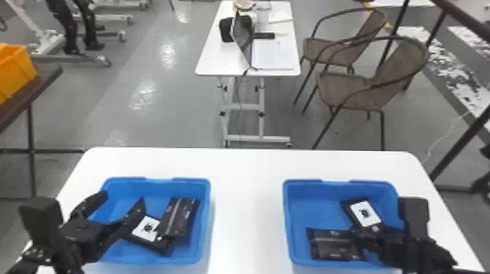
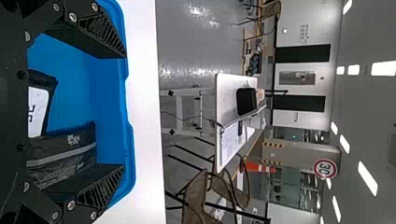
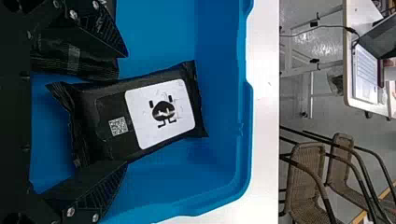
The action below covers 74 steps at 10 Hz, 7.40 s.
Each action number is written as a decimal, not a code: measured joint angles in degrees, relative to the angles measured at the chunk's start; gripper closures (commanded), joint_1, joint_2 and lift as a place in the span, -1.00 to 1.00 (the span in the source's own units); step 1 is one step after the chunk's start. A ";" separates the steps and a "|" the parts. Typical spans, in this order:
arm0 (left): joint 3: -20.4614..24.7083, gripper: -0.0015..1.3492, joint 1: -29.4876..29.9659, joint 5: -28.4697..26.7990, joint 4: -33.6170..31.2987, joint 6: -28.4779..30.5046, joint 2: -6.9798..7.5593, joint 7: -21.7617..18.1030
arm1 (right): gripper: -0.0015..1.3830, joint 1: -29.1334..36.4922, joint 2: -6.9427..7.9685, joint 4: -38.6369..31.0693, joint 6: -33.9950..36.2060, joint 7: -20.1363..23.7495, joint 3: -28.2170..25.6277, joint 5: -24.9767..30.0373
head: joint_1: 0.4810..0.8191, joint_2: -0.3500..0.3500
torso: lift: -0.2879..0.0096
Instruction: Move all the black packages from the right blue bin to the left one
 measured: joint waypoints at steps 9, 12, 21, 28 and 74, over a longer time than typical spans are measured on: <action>0.06 -0.84 0.22 10.69 4.33 -1.72 0.00 0.70 | 0.86 2.67 -0.01 -3.22 -5.93 -3.08 -0.65 -11.23 | 0.27 0.06 | 0.65; -1.69 -0.84 -0.94 21.02 4.29 -4.27 0.00 3.41 | 0.86 4.91 -0.73 -10.22 -4.41 -2.35 2.67 -14.96 | 0.27 0.13 | 0.65; -9.61 -0.84 -6.50 19.88 0.47 1.46 1.38 5.65 | 0.86 -20.58 -5.52 7.86 -7.15 10.65 31.38 -20.15 | 0.27 0.67 | 0.65; -14.38 -0.84 -11.11 19.51 2.76 3.91 1.98 7.50 | 0.86 -34.80 -5.49 19.32 -15.54 13.26 51.95 -29.50 | 0.27 0.93 | 0.65; -0.13 -0.54 -6.14 -3.80 -4.22 -10.85 -0.09 -2.31 | -0.54 11.11 -1.83 -26.13 -1.16 11.87 3.04 -7.35 | 0.27 0.27 | 0.65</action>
